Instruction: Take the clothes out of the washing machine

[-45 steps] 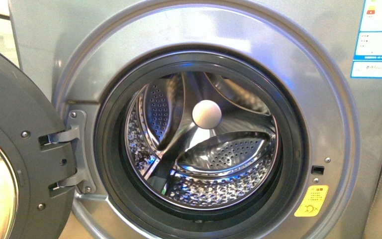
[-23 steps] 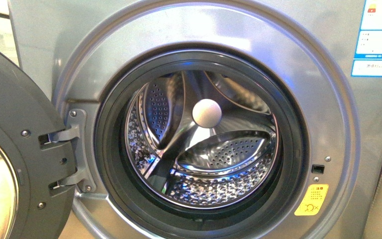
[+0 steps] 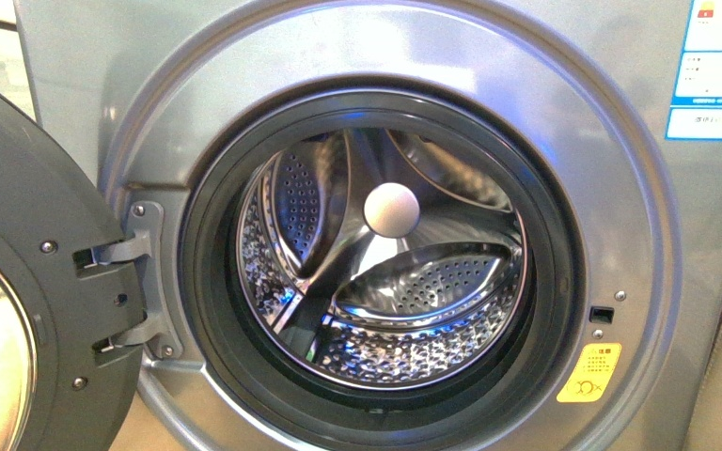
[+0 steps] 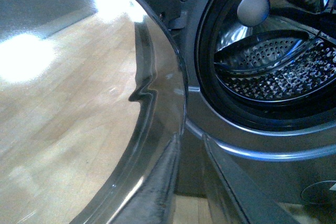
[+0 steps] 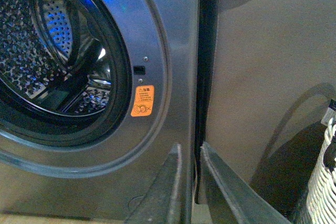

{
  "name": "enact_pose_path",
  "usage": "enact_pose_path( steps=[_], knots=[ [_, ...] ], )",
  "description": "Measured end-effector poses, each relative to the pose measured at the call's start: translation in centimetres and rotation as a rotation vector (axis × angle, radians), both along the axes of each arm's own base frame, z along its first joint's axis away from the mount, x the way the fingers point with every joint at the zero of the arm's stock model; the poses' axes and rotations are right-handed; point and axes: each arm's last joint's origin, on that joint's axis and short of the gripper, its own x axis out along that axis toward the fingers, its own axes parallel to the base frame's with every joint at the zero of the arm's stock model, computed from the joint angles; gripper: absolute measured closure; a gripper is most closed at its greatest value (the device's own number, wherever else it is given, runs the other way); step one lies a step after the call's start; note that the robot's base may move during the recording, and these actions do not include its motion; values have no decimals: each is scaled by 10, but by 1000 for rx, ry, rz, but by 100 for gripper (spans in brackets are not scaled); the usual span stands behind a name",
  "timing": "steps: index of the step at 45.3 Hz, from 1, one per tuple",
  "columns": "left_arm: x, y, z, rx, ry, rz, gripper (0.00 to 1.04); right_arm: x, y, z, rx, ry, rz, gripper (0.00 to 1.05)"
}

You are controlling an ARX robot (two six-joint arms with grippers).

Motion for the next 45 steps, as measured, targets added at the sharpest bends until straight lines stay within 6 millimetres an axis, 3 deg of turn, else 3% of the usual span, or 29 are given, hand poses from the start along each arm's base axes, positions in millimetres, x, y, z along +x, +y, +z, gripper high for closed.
enact_pose_path(
  steps=[21,23,45],
  knots=[
    [0,0,0,0,0,0,6,0,0,0,0,0,0,11],
    [0,0,0,0,0,0,5,0,0,0,0,0,0,6],
    [0,0,0,0,0,0,6,0,0,0,0,0,0,8]
  ],
)
